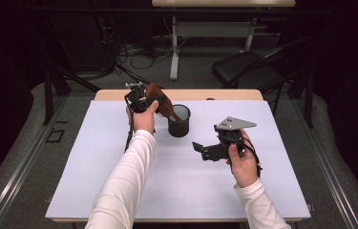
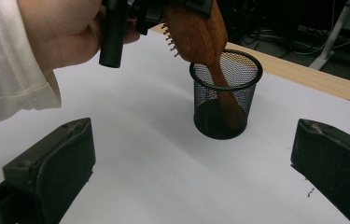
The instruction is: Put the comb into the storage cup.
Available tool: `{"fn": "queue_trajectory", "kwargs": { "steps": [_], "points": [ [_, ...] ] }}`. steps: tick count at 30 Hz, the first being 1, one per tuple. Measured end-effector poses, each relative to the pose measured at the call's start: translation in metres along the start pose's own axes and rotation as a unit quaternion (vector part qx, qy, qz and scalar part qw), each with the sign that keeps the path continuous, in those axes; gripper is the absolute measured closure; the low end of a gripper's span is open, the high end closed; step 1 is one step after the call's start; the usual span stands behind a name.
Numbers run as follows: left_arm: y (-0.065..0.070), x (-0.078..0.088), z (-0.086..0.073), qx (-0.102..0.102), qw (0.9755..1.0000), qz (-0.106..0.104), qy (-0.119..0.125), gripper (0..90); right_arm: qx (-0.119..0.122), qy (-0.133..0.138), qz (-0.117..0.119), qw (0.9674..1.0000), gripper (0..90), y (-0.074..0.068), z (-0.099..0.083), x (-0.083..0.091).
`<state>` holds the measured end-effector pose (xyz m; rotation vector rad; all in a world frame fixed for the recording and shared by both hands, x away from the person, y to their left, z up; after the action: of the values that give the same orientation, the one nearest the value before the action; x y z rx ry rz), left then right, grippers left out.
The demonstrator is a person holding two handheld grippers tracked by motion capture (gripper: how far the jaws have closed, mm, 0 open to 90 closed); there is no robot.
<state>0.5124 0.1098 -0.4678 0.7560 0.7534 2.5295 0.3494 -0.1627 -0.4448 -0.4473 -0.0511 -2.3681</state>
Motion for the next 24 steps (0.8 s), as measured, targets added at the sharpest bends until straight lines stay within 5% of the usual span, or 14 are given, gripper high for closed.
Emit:
{"fn": "queue_trajectory", "kwargs": {
  "steps": [14,24],
  "points": [
    [-0.0019,0.0009,0.0001,-0.007,1.0000,0.000,0.002,43.8,0.003,-0.002,0.001,1.0000,0.0,-0.0001,-0.0003,-0.0004],
    [-0.0030,0.0011,-0.0003,0.006,0.9999,-0.008,0.006,44.5,0.003,-0.003,0.001,1.0000,0.0,0.0000,-0.0005,-0.0004]
  ]
}}
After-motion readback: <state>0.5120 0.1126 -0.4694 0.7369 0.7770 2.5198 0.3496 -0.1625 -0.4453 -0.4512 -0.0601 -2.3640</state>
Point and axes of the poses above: each handheld gripper's, and its own axes: x roughly backward along the jaws, z roughly out of its top, y roughly to its right, the point moved 1 cm from there along -x, roughly forward along the jaws, and after that the axes turned 7 degrees about y, right-handed, at the moved point
